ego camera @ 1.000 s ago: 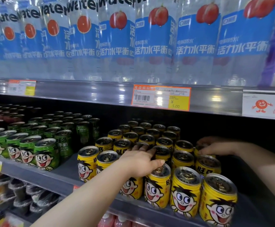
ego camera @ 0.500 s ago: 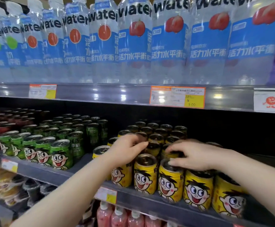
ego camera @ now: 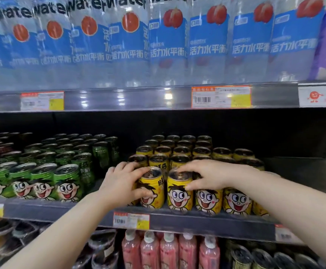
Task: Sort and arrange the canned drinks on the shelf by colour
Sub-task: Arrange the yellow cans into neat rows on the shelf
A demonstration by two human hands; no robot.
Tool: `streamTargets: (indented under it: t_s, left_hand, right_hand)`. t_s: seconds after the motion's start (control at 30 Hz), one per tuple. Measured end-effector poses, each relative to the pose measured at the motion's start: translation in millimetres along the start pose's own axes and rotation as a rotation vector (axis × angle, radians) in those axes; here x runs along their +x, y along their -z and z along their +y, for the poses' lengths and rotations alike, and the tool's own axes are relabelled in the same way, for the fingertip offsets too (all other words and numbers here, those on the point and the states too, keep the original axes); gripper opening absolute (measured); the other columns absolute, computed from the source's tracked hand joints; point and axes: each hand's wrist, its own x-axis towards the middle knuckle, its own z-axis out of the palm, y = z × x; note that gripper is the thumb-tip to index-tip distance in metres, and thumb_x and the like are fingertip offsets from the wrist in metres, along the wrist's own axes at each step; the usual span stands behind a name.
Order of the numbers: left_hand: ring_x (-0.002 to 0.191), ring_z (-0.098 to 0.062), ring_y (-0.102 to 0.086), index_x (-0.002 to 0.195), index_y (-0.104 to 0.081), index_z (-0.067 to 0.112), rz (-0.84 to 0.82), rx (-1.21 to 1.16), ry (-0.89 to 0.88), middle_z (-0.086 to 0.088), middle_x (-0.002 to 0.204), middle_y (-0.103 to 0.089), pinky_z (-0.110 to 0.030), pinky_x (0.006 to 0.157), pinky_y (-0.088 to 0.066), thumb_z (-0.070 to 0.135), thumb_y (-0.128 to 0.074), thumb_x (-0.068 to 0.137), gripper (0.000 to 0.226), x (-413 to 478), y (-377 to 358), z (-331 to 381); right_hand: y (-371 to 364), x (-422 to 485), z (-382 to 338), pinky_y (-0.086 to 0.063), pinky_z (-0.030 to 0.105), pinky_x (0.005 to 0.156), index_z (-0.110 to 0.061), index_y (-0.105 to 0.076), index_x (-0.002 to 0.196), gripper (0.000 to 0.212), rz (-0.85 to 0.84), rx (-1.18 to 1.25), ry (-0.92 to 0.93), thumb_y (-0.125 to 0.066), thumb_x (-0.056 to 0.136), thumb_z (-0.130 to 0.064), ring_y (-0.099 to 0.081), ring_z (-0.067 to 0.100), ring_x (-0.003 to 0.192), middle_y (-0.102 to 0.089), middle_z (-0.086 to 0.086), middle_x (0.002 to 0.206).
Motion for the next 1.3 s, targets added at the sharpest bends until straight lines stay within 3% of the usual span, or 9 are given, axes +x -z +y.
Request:
streamTargets:
  t_s: [0.1,0.23,0.47,0.67,0.8,0.9,1.0,1.13,1.3]
  left_hand:
    - [0.139,-0.020,-0.024,0.141,-0.025,0.045,0.023,-0.092,-0.056,0.008,0.151,-0.029,-0.040,0.110,-0.025,0.098,0.000,0.042,0.115,0,3,-7]
    - [0.130,-0.018,-0.040,0.137,-0.044,0.025,0.093,-0.531,-0.014,-0.001,0.140,-0.045,-0.040,0.108,-0.036,0.055,-0.056,0.082,0.064,-1,6,-32]
    - [0.125,-0.017,-0.039,0.142,-0.033,0.022,-0.025,-0.554,-0.004,0.002,0.146,-0.023,-0.032,0.101,-0.043,0.020,-0.074,0.077,0.077,-2,-5,-36]
    - [0.127,-0.016,-0.038,0.143,-0.032,0.021,-0.041,-0.578,-0.032,0.004,0.147,-0.020,-0.031,0.101,-0.042,0.018,-0.072,0.079,0.075,-4,-1,-40]
    - [0.123,-0.013,-0.039,0.143,-0.031,0.022,-0.039,-0.629,-0.046,0.007,0.147,-0.019,-0.027,0.098,-0.044,0.015,-0.070,0.080,0.074,-6,-3,-41]
    - [0.126,-0.016,-0.039,0.143,-0.032,0.024,-0.024,-0.631,-0.043,0.007,0.148,-0.020,-0.033,0.101,-0.043,0.017,-0.071,0.079,0.075,-5,-6,-41]
    - [0.127,-0.017,-0.040,0.143,-0.032,0.025,-0.014,-0.624,-0.044,0.007,0.149,-0.020,-0.034,0.101,-0.043,0.018,-0.071,0.079,0.075,-5,-8,-39]
    - [0.132,-0.021,-0.036,0.145,-0.027,0.028,-0.041,-0.463,-0.027,0.005,0.153,-0.018,-0.037,0.105,-0.039,0.025,-0.070,0.079,0.078,-7,-1,-35]
    - [0.142,-0.033,-0.013,0.149,-0.010,0.027,0.008,-0.156,0.040,-0.006,0.158,-0.001,-0.047,0.113,-0.026,0.045,-0.063,0.081,0.088,-28,12,-25]
  right_hand:
    - [10,-15,9,-0.036,0.036,0.109,-0.038,-0.030,0.141,0.070,0.035,0.030,-0.114,-0.058,0.080,-0.057,-0.037,0.014,0.132,-0.036,-0.007,0.148]
    - [22,-49,31,-0.038,0.029,0.105,-0.033,-0.038,0.138,0.076,0.045,-0.029,-0.304,-0.061,0.073,-0.064,-0.041,0.014,0.129,-0.040,-0.005,0.144]
    - [4,-70,37,-0.033,0.024,0.106,-0.033,-0.032,0.141,0.075,0.060,-0.052,-0.383,-0.067,0.077,-0.049,-0.036,0.011,0.132,-0.037,-0.007,0.146]
    - [9,-72,38,-0.035,0.027,0.108,-0.038,-0.024,0.143,0.084,0.005,-0.043,-0.451,-0.071,0.073,-0.048,-0.035,0.013,0.134,-0.032,-0.006,0.149]
    - [7,-93,53,-0.041,0.023,0.101,-0.041,-0.021,0.142,0.114,0.021,-0.199,-0.613,-0.076,0.046,-0.066,-0.044,0.012,0.127,-0.035,-0.007,0.147]
    - [-16,-95,98,-0.042,0.015,0.086,-0.046,-0.034,0.133,0.082,0.099,-0.273,-0.606,-0.074,0.061,-0.053,-0.055,0.009,0.114,-0.053,-0.008,0.133]
    - [-26,-96,88,-0.045,0.013,0.079,-0.037,-0.026,0.143,0.084,0.180,-0.337,-0.626,-0.064,0.070,-0.051,-0.058,0.007,0.109,-0.055,-0.009,0.131]
    - [-24,-97,65,-0.045,0.018,0.091,-0.029,-0.012,0.149,0.080,0.223,-0.388,-0.636,-0.058,0.084,-0.034,-0.049,0.011,0.125,-0.037,-0.004,0.149]
    - [-33,-106,15,-0.027,0.042,0.112,-0.024,0.002,0.149,0.083,0.259,-0.485,-0.681,-0.053,0.088,-0.039,-0.011,0.028,0.145,0.004,0.002,0.159]
